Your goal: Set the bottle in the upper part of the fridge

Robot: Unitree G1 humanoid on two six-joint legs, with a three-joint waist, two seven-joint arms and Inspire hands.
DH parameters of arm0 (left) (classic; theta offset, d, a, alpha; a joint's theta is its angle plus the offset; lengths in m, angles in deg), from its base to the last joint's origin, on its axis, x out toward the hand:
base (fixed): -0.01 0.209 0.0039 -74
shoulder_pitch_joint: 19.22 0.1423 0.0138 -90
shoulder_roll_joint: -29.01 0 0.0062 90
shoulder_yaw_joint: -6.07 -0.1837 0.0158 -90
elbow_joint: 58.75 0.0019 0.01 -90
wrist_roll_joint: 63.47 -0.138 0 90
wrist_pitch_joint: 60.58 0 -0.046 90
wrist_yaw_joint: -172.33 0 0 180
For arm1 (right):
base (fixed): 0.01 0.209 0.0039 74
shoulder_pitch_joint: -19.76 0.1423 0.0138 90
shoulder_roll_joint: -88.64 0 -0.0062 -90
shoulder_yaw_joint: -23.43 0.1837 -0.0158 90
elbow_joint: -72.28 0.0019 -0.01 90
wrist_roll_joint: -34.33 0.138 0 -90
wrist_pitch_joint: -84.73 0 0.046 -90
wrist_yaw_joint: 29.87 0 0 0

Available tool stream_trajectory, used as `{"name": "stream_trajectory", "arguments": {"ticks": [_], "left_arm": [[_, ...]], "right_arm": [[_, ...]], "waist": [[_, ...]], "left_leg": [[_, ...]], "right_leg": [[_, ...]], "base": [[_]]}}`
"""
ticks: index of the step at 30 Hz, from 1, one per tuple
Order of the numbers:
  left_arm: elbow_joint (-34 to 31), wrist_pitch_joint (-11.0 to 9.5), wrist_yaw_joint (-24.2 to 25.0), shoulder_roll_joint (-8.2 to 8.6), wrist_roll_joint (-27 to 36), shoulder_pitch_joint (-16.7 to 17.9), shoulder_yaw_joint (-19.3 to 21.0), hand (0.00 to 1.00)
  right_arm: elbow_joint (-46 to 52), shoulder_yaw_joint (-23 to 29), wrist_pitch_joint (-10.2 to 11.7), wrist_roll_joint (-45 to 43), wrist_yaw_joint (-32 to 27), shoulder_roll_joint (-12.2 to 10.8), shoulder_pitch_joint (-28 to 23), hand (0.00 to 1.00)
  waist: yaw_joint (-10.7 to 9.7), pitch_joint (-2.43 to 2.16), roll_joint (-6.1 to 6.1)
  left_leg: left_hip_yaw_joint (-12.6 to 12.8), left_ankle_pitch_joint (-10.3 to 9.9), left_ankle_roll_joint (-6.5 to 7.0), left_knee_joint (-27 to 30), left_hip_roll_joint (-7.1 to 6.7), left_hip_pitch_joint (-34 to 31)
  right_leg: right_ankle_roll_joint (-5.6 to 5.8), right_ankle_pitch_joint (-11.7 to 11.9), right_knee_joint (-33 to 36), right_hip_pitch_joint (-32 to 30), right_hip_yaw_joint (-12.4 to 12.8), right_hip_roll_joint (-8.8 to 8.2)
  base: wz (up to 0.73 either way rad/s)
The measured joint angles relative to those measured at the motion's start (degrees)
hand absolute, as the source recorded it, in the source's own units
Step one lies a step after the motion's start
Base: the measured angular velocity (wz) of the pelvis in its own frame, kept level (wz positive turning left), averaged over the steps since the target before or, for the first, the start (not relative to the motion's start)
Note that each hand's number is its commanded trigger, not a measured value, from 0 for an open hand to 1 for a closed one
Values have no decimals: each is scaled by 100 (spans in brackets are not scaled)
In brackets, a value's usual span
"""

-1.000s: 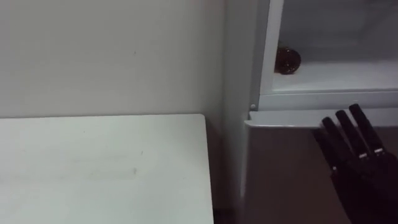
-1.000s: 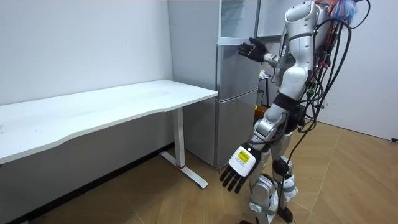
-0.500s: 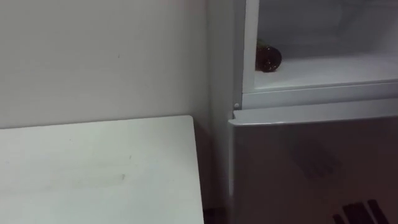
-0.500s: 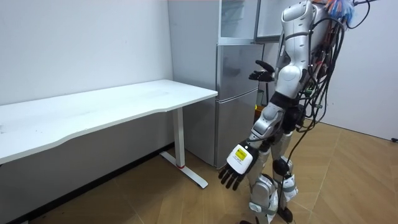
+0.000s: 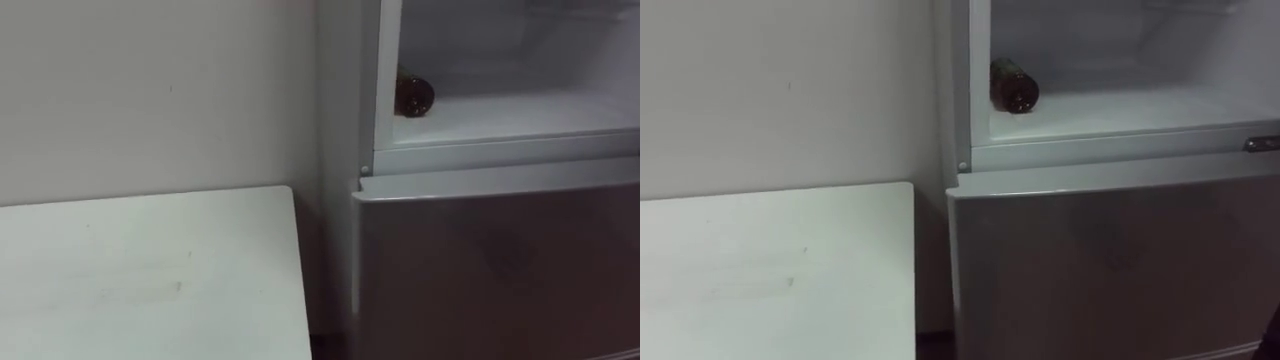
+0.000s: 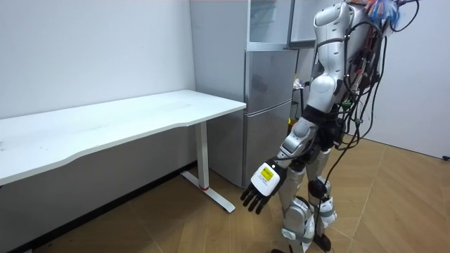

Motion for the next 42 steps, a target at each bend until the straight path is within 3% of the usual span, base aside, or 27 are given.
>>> {"name": "stream_trajectory", "arguments": {"ticks": [3, 7, 9, 15, 25, 30, 42], "left_arm": [[-75, 80, 20, -5, 2, 52, 156, 0], [-331, 119, 33, -4, 2, 89, 346, 0], [-406, 115, 34, -12, -12, 86, 465, 0], [-400, 112, 34, -12, 6, 86, 518, 0], [-389, 112, 90, -13, -17, 104, 638, 0], [-247, 96, 137, -46, -34, 93, 644, 0], [-68, 8, 154, -62, -29, 73, 645, 0]], "right_arm": [[-3, 266, 1, -681, -648, 20, 13, 0], [22, 618, -1, -881, -1419, 54, 75, 0], [182, 820, 3, -1121, -1968, 187, 182, 0], [524, 946, 194, -1551, -2813, 640, 409, 0], [1482, 1311, 194, -2572, -3402, 755, 660, 0], [1713, 1394, 280, -2679, -3644, 1205, 961, 0], [1893, 1302, 222, -3607, -4008, 1213, 944, 0]], "waist": [[-106, 1, -75], [-129, 2, -182], [-156, 4, -210], [-210, 24, -211], [-211, 34, -291], [-205, 36, -405], [-131, 55, -398]], "left_leg": [[2, 1, 2, -39, -13, -3], [56, 1, 2, -88, -15, 26], [59, 1, 2, -110, -24, 7], [67, 0, 1, -130, -30, 2], [53, 0, 1, -139, -34, 2], [39, 0, 1, -137, -37, 2], [42, 2, 3, -142, -68, 69]], "right_leg": [[13, -16, -5, -16, -6, -9], [12, -19, 9, -31, 38, -4], [13, -19, 16, -70, 61, -3], [25, -28, 6, -98, 84, 1], [30, -44, 3, -104, 78, -2], [30, -51, 12, -100, 63, -4], [42, -102, 122, -82, 36, -46]], "base": [[0], [-7], [-5], [-2], [0], [0], [-1]]}}
